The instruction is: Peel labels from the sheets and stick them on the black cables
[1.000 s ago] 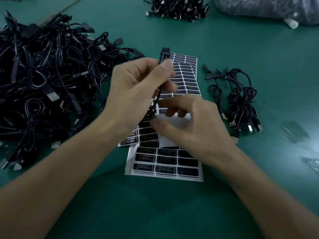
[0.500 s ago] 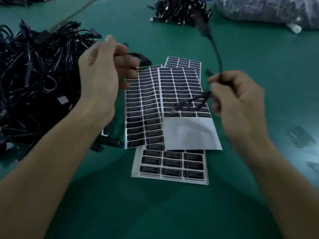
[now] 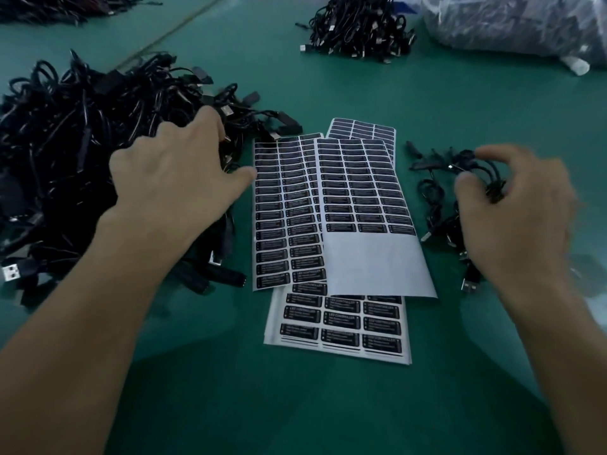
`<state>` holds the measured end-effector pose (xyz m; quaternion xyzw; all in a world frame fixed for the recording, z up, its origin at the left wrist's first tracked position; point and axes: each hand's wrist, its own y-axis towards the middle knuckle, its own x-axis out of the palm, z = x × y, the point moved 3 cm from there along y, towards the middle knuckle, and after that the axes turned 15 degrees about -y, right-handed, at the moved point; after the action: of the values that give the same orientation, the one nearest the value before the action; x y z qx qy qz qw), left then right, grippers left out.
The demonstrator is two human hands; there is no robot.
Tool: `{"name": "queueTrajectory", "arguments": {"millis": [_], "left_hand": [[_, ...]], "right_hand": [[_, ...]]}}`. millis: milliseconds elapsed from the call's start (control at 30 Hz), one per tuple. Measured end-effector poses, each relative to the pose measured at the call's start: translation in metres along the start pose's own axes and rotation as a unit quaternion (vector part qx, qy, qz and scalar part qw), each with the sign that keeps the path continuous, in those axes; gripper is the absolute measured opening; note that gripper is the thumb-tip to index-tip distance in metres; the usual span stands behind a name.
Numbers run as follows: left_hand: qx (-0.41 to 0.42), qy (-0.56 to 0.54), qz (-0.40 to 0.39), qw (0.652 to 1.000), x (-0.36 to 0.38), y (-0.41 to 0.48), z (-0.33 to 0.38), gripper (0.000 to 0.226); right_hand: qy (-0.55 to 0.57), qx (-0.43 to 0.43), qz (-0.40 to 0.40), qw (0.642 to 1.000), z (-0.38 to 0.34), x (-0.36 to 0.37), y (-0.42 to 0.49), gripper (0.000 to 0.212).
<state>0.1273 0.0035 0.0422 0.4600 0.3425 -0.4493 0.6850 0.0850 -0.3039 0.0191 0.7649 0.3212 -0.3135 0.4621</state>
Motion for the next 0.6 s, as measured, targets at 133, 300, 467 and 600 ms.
{"name": "queueTrajectory", "arguments": {"millis": [133, 300, 467, 600], "left_hand": [[0.014, -0.018, -0.063, 0.998, 0.005, -0.003, 0.000, 0.047], [0.077, -0.194, 0.059, 0.976, -0.005, -0.004, 0.009, 0.018], [0.201, -0.406, 0.081, 0.888, -0.004, -0.019, 0.037, 0.016], [0.162, -0.588, -0.022, 0.792, 0.018, -0.038, 0.059, 0.018]], "right_hand": [[0.010, -0.061, -0.016, 0.998, -0.015, 0.010, -0.011, 0.024], [0.027, -0.075, -0.022, 0.997, -0.022, 0.011, -0.018, 0.020], [0.051, -0.096, -0.040, 0.993, -0.029, 0.014, -0.023, 0.017], [0.104, -0.160, -0.056, 0.980, -0.040, 0.013, -0.030, 0.025]]}}
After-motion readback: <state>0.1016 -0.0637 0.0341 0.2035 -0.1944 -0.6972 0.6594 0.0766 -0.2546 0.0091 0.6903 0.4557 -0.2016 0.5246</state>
